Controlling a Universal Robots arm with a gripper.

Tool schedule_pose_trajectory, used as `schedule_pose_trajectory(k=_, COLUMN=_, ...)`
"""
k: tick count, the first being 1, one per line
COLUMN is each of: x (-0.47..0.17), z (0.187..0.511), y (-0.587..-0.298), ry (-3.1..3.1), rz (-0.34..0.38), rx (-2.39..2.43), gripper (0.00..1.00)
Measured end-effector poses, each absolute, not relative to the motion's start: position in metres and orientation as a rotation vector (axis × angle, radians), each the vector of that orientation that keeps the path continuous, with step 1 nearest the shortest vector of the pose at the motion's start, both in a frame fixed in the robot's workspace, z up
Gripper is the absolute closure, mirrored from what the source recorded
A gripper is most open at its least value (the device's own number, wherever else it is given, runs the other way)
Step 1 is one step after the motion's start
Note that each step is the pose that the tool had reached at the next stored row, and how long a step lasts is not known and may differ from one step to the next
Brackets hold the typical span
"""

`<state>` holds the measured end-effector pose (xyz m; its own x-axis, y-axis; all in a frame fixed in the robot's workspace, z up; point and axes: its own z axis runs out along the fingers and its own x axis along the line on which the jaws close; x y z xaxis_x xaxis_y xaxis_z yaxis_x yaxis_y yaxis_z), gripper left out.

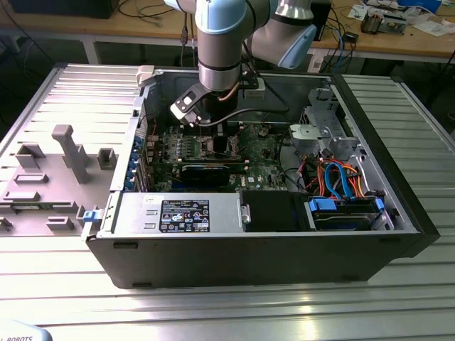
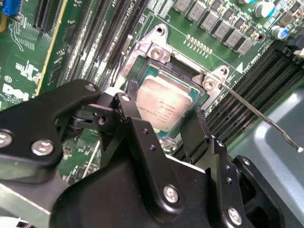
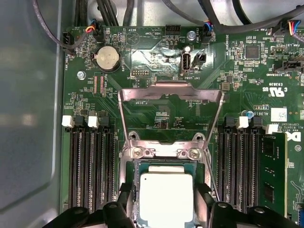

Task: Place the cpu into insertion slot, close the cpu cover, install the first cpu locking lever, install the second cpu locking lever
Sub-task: 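Place the cpu into insertion slot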

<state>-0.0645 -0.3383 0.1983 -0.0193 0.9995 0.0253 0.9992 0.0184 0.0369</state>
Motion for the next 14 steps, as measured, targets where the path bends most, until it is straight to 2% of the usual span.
schedule_pose_trajectory(k=14, x=-0.0636, z=0.1986, y=-0.3385, ry=2.285, rz=0.066, rx=2.143, gripper=0.38)
